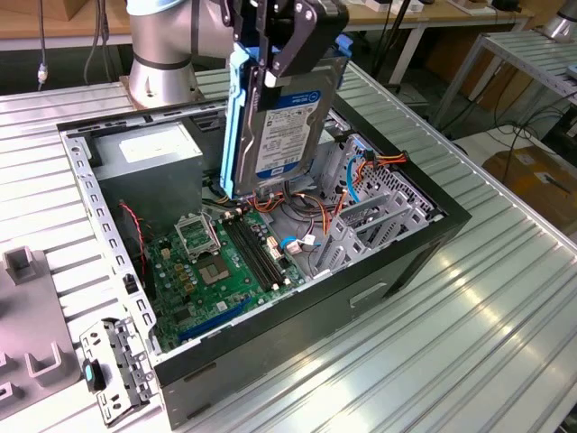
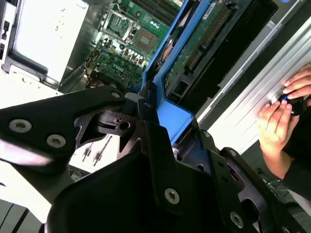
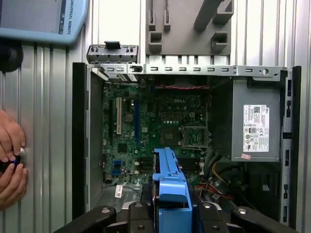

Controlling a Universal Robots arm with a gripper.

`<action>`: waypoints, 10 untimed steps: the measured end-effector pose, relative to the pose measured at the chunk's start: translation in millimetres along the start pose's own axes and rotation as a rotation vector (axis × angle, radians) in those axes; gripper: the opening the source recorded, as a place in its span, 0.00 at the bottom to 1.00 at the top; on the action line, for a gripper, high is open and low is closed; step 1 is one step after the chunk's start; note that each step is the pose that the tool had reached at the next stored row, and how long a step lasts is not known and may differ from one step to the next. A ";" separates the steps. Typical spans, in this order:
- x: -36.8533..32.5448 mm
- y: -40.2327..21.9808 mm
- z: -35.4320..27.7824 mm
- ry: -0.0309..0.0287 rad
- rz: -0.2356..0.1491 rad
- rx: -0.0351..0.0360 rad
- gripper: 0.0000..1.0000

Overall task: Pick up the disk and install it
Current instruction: 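Insert the disk into the insertion slot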

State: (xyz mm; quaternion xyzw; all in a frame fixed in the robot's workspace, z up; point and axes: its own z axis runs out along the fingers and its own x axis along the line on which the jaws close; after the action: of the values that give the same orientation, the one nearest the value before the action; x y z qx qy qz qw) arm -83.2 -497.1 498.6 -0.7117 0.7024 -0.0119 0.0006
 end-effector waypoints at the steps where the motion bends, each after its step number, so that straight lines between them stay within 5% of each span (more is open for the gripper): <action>1: 0.2 -3.7 0.1 0.0000 0.000 0.0000 0.37; 7: 0.7 -30.0 1.0 0.0005 0.000 -0.0002 0.37; 10: 1.0 -37.8 1.5 0.0005 0.000 -0.0001 0.37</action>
State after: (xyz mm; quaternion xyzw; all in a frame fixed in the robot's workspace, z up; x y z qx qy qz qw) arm -45.4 -497.6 497.8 -0.7117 0.7024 -0.0121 0.0004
